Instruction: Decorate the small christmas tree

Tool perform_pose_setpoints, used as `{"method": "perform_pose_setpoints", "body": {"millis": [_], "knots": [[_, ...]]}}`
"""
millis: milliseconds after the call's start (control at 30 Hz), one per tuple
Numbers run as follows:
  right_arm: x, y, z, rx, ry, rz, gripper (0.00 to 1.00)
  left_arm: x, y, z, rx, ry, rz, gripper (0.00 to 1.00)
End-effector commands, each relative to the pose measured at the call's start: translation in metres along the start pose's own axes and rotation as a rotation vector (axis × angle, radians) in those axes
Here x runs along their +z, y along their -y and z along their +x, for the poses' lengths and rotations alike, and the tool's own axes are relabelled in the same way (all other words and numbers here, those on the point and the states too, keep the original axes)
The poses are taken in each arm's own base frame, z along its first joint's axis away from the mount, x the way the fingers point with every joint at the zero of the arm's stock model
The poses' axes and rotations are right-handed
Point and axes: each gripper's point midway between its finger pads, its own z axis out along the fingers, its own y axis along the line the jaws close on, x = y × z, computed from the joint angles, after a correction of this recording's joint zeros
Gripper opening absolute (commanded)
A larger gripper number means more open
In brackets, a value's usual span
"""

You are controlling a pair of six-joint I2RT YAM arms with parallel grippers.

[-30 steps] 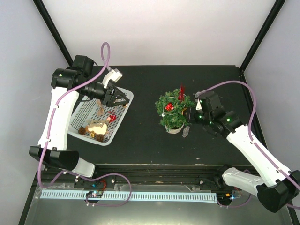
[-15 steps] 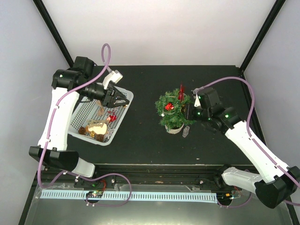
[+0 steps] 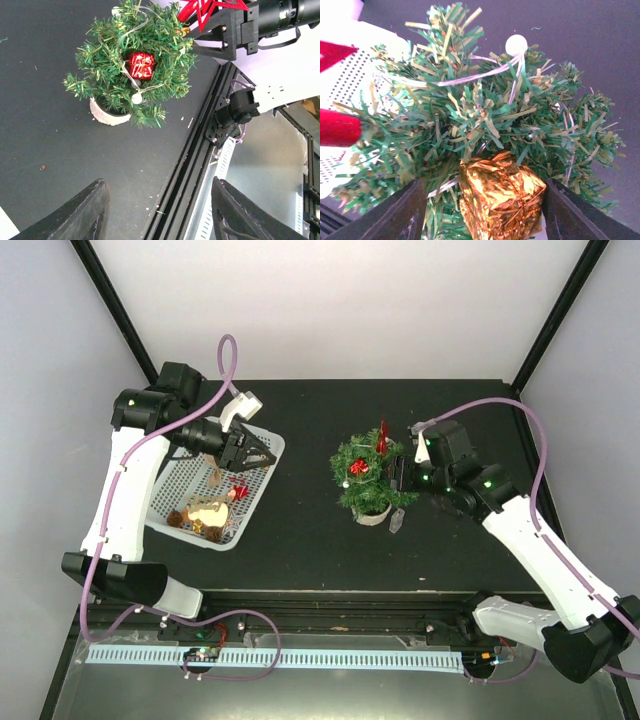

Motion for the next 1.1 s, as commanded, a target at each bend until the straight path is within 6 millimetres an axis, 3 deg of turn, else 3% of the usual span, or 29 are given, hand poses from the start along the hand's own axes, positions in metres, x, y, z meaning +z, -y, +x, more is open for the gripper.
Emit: {"method": "perform_pose_setpoints", "body": {"millis": [0, 233, 700, 1067], "knots": [[-0.021, -0.005, -0.017, -0.017, 0.066, -0.008, 0.66, -0.005, 0.008, -0.002, 0.038, 0.018, 0.002, 0.57], [-0.025, 0.001, -0.015, -0.022, 0.068, 0.02, 0.65, -0.005, 0.006, -0.002, 0.033, 0.013, -0.002, 0.57], [-0.043, 0.011, -0.014, 0.005, 0.119, 0.042, 0.37, -0.003, 0.003, 0.0, 0.027, 0.005, -0.005, 0.57], [-0.019, 0.011, 0.004, 0.023, 0.037, 0.005, 0.3, -0.005, 0.005, 0.002, 0.031, 0.003, -0.017, 0.57]]}}
